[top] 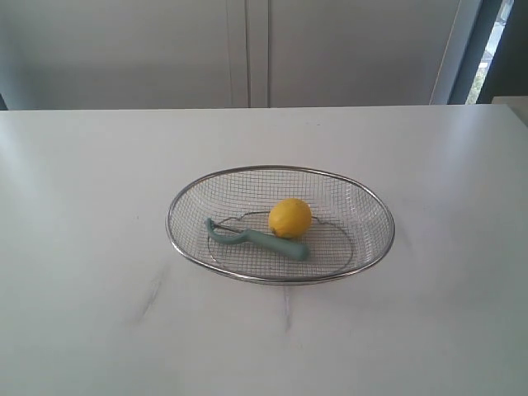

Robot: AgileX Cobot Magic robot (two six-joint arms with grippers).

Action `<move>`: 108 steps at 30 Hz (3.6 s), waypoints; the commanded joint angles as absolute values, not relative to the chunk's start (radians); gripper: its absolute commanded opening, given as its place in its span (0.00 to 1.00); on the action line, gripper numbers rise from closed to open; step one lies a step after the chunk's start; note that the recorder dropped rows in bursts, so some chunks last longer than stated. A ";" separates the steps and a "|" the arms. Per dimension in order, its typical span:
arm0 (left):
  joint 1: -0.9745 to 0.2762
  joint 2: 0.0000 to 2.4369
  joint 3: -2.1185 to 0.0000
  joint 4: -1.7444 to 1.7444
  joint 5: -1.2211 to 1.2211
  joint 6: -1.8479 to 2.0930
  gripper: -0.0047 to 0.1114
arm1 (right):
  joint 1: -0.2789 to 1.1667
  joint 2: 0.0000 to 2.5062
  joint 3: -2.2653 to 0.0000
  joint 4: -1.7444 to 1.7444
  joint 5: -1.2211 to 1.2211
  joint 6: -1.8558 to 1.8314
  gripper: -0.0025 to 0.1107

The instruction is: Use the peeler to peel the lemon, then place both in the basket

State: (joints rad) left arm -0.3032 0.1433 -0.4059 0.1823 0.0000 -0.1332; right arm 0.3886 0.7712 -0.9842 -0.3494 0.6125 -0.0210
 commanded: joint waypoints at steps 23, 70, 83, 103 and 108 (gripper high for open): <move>-0.179 0.000 0.000 0.177 0.036 -0.404 0.04 | 0.389 0.768 -0.988 -0.349 0.607 -0.018 0.02; -0.112 0.000 0.000 -0.029 0.203 0.043 0.04 | 0.389 0.768 -0.988 -0.349 0.605 -0.007 0.02; -0.112 0.000 0.000 -0.029 0.203 0.043 0.04 | 0.389 0.768 -0.988 -0.349 0.605 -0.007 0.02; -0.112 0.000 0.000 -0.029 0.203 0.048 0.04 | 0.047 0.164 -0.988 -0.314 0.627 0.000 0.02; -0.112 0.000 0.000 -0.029 0.203 0.048 0.04 | 0.047 0.034 -0.986 -0.309 0.622 0.000 0.02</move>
